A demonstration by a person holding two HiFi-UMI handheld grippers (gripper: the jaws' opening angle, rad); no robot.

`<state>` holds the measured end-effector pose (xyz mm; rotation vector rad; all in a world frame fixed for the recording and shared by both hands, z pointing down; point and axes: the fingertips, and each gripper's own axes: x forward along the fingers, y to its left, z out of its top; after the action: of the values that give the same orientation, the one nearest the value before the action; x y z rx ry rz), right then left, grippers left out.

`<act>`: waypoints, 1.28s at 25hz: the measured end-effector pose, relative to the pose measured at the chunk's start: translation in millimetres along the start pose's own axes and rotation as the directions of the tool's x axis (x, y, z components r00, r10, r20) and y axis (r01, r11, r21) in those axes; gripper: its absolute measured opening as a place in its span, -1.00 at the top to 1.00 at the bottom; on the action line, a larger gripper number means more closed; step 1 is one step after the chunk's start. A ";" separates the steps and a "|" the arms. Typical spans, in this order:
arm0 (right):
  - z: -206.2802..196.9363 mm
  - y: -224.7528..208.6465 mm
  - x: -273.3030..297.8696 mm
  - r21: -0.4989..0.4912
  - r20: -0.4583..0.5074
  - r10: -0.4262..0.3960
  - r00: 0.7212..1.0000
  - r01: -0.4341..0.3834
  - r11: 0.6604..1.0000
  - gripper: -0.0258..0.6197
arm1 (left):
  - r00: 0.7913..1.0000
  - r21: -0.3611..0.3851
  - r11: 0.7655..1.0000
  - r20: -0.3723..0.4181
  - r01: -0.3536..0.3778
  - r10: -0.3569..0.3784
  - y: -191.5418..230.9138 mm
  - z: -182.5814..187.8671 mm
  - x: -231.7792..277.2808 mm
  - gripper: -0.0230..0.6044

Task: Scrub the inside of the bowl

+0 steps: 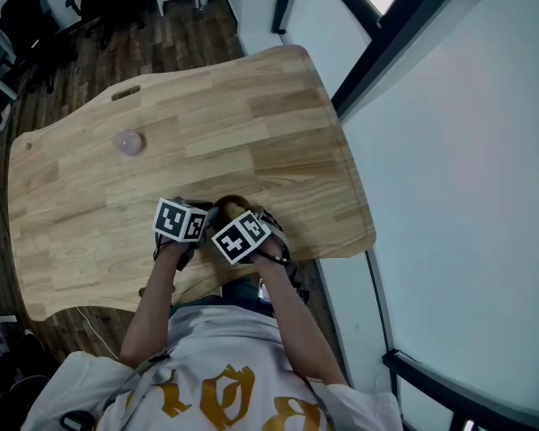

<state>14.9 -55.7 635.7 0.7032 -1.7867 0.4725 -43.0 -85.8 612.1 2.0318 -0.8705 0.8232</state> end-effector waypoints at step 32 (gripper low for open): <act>15.6 -4.0 -4.1 0.068 0.129 0.033 0.991 -0.042 0.997 0.36 | 0.999 -0.046 0.998 0.023 0.035 -0.034 -0.5 5.1 3.4 0.76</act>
<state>7.4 -67.5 626.8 0.7640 -1.9134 0.5282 -39.5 -90.7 612.0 2.0133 -0.8567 0.7564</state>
